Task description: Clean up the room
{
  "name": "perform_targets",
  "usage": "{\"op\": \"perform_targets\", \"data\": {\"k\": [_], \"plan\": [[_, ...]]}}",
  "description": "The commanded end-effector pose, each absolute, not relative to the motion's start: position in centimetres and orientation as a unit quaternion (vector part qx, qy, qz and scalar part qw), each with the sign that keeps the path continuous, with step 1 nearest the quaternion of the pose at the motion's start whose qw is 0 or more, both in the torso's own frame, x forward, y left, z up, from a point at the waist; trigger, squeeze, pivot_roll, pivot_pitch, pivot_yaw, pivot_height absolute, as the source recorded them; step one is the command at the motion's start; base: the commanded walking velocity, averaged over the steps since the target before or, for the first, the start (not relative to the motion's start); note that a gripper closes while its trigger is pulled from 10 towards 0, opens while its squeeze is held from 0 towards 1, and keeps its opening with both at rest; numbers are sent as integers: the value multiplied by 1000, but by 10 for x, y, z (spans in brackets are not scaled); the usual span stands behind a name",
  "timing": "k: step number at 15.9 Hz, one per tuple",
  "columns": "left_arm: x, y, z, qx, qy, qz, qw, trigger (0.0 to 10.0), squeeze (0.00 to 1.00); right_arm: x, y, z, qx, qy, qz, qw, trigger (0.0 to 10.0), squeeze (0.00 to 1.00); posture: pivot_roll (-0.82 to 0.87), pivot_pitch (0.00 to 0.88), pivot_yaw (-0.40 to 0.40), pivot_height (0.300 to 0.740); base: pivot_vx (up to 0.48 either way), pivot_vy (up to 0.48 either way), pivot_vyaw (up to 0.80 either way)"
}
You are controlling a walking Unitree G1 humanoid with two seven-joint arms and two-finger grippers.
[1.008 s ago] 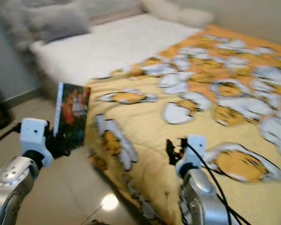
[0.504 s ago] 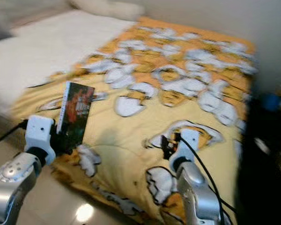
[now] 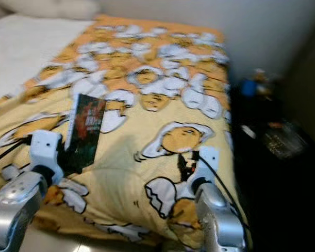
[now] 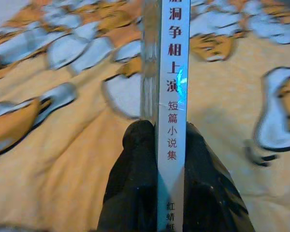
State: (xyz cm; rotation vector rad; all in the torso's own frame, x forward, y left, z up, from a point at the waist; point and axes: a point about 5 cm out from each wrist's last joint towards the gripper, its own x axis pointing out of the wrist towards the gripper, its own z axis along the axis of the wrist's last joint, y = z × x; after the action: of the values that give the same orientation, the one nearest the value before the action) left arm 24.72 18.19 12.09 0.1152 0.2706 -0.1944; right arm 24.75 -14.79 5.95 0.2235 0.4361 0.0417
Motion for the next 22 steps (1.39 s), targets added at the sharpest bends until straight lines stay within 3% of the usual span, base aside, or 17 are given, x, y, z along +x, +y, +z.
{"op": "perform_targets", "data": {"k": [1,5,20,22], "plan": [[249,184,133,64,110,-96,987,10000,0,249,-144,61,110,212,23,971,10000,0,-44,0,-11,740,0,259,-781],[252,187,135,66,111,-97,987,10000,0,251,-141,63,100,209,34,972,10000,0,-49,0,-14,740,0,262,-773],[255,190,132,72,119,-101,985,10000,0,258,-144,56,91,209,36,973,10000,0,-54,0,-19,740,0,315,0],[255,190,133,73,118,-101,985,10000,0,258,-145,55,92,210,35,973,10000,0,-54,0,-18,740,0,347,-759]]}}
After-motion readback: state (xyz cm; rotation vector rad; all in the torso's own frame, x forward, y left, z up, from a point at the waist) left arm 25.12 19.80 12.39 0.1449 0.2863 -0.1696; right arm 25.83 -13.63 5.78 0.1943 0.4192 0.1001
